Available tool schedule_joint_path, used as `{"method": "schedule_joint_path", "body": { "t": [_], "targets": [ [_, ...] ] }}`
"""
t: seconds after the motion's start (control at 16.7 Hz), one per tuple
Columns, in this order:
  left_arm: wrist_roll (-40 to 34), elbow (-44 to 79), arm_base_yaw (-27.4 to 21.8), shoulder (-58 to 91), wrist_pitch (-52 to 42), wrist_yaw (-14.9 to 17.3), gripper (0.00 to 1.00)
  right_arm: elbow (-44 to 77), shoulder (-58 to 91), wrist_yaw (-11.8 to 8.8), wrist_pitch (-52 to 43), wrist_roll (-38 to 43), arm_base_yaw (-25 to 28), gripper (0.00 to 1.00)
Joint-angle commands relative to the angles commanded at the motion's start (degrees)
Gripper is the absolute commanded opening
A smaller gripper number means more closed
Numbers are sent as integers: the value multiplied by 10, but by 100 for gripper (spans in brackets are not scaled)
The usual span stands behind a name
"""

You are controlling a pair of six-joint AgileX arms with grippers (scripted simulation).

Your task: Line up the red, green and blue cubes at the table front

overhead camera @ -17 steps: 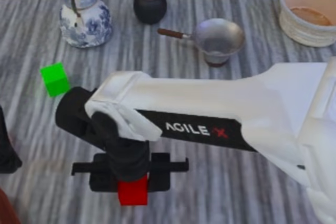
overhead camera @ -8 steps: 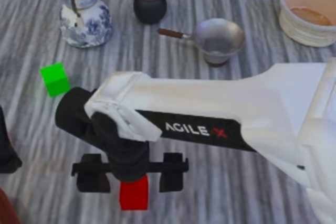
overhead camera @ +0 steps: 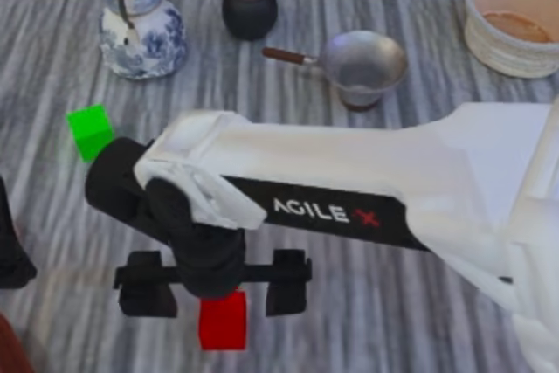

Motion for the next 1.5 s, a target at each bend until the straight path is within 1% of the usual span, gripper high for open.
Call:
{"method": "schedule_joint_path", "body": {
  "t": [0.24,0.36,0.72,0.9,1.02,1.2,1.32,1.5],
  "targets": [
    [0,0,0,0,0,0,100,66,-16,-1,-91,2,3,100],
    [0,0,0,0,0,0,100,87,-24,-1,-114,1,4,100],
    [4,5,-1,5,-5,2,100,85,-28,1,-113,-2,-2,100],
    [39,54,-10,56,-51,17,100,47,-74,16,-91,-29,-21,100],
    [79,114,-19,122,-104,33,100,1,-131,31,-63,-59,-45,100],
    [156,232,-35,264,-205,59,100,-97,-257,54,-3,-118,-98,100],
    [214,326,-45,385,-281,75,100,-184,-368,68,49,-167,-144,100],
    [303,475,-59,587,-399,92,100,-332,-553,83,134,-246,-221,100]
  ]
}}
